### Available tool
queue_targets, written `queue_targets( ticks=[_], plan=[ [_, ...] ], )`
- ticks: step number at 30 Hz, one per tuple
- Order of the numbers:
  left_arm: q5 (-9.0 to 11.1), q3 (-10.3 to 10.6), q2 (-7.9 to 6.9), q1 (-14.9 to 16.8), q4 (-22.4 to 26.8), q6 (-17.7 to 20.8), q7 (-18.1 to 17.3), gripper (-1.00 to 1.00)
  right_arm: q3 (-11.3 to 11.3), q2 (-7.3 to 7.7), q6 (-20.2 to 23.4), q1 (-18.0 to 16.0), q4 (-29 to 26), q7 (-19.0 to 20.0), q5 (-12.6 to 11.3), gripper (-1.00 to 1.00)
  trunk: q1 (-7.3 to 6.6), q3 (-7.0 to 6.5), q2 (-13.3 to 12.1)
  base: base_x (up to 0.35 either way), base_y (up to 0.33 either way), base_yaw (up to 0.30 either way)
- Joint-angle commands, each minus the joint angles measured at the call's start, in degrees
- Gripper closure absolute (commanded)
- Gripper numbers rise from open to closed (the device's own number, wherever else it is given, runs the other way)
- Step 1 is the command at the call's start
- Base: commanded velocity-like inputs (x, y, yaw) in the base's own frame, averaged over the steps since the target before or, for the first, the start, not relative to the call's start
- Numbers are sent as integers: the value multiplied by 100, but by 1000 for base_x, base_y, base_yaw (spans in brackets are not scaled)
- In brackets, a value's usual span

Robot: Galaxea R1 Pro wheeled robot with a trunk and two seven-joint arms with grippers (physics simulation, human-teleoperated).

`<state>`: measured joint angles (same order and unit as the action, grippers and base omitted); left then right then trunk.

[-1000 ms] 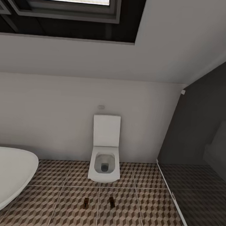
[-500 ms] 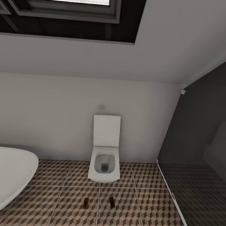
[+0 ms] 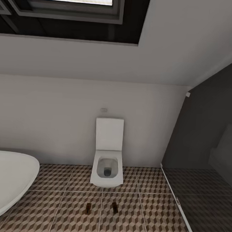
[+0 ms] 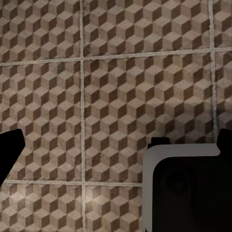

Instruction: Take the four mousetraps from the cabinet in the bathroom and place them on the bathroom floor. Make sure all four end up on the same floor surface, and ensure that at least two of them are either under or directly next to the same bathroom sink.

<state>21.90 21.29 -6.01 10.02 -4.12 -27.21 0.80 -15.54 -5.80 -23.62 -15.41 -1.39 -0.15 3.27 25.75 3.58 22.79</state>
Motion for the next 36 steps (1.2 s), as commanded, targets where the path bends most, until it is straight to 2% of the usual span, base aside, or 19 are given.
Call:
queue_targets(
  ticks=[1, 36],
  plan=[
    [24, 49, 3, 9, -19, -31, 8, -100, 16, -1, -19, -6, 7, -2, 33, -100, 3, 13, 13, 0, 0, 0],
    [24, 47, 3, 9, -19, -35, 8, -100, 16, -1, -20, -6, 7, 1, 33, -100, 3, 13, 13, 0, 0, 0]
  ],
)
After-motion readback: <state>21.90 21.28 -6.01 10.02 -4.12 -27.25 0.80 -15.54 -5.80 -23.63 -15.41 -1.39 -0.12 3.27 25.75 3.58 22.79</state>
